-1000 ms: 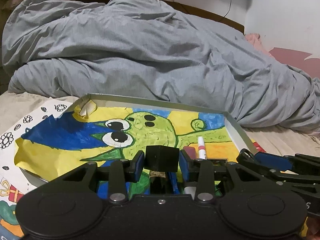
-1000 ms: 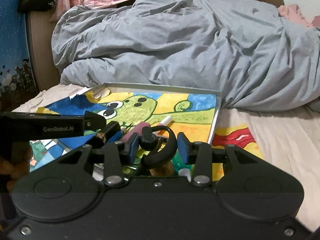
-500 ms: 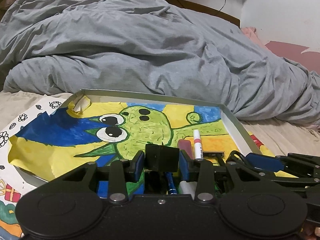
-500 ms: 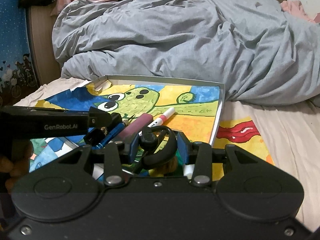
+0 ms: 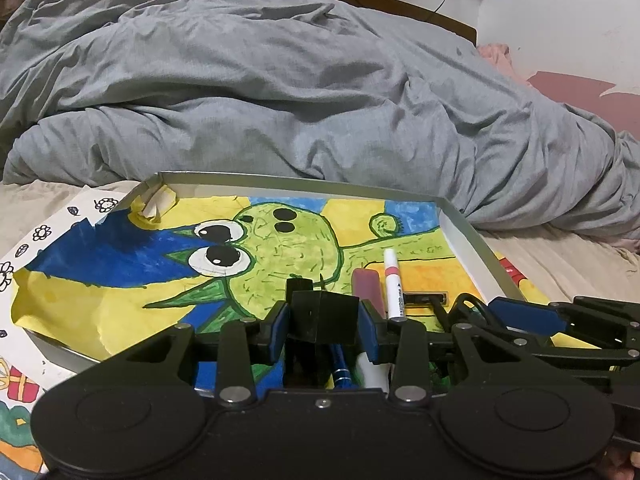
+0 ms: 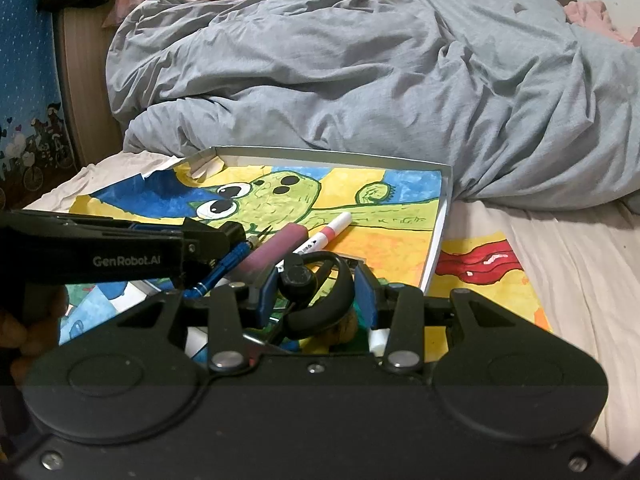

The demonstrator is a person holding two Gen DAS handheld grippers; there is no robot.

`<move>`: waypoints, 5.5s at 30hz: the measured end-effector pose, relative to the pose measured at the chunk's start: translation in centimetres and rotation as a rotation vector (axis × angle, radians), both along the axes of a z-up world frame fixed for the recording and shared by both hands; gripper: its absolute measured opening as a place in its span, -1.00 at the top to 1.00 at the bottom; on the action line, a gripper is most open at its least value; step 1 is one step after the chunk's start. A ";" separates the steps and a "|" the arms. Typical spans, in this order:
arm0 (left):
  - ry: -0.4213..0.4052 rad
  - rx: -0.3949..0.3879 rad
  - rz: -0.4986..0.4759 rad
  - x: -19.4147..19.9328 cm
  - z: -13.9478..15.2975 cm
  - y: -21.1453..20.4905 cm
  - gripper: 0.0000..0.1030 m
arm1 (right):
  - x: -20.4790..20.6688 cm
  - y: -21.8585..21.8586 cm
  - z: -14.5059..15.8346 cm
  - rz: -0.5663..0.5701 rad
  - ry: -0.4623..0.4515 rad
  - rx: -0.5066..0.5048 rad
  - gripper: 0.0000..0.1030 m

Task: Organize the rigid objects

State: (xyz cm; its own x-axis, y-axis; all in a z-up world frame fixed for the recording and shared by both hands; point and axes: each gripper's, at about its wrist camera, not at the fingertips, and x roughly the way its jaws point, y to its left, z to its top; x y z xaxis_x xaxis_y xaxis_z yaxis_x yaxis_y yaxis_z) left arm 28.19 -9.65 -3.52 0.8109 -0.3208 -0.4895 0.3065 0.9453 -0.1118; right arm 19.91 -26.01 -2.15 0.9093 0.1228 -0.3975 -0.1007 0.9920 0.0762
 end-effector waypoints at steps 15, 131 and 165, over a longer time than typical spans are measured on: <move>0.002 -0.020 0.034 -0.1 0.8 0.8 0.16 | -0.2 -0.2 0.4 0.002 -0.021 -0.004 0.23; -0.163 0.004 0.264 -28.4 4.8 5.9 -0.99 | -26.6 2.4 2.3 -0.302 -0.168 0.118 -0.99; -0.167 -0.004 0.265 -28.5 4.8 5.8 -0.99 | -27.1 3.0 2.2 -0.307 -0.160 0.135 -0.99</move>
